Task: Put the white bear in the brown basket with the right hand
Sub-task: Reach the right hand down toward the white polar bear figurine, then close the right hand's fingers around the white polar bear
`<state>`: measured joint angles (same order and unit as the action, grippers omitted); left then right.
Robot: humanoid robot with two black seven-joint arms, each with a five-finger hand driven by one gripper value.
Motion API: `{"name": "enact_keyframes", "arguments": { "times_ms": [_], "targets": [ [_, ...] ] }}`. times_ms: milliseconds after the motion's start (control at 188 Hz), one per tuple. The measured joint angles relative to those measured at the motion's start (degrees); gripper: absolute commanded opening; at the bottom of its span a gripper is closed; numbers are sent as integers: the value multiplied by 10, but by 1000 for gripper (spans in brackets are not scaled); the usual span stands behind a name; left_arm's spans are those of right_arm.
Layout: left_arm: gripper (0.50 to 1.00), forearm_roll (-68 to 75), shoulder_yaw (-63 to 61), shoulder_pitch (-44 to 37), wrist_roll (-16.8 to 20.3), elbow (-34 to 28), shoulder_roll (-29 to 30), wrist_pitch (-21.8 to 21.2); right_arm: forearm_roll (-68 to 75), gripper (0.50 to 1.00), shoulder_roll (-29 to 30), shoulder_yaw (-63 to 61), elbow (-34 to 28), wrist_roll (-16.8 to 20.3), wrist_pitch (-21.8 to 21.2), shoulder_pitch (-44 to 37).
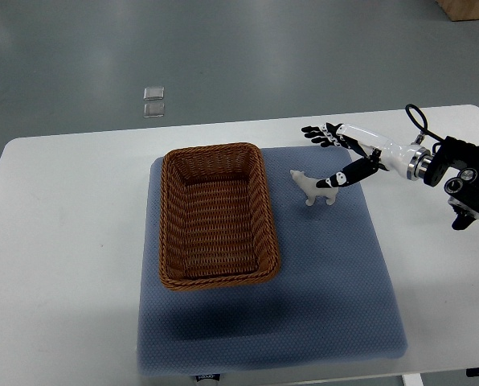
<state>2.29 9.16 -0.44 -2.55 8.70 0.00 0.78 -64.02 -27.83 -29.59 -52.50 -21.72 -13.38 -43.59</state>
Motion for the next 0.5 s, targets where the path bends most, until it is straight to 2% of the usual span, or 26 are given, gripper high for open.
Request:
{"name": "enact_keyframes", "arguments": {
  "times_ms": [96,160,501],
  "targets": [
    [1000,0,0,0,0,0,0,0,-28,836,-10,10,-6,-3,1,0],
    [1000,0,0,0,0,0,0,0,-42,823,-12,14,-7,-3,2,0],
    [1000,0,0,0,0,0,0,0,-113,823,-12,30,-8,11,19,2]
  ]
}}
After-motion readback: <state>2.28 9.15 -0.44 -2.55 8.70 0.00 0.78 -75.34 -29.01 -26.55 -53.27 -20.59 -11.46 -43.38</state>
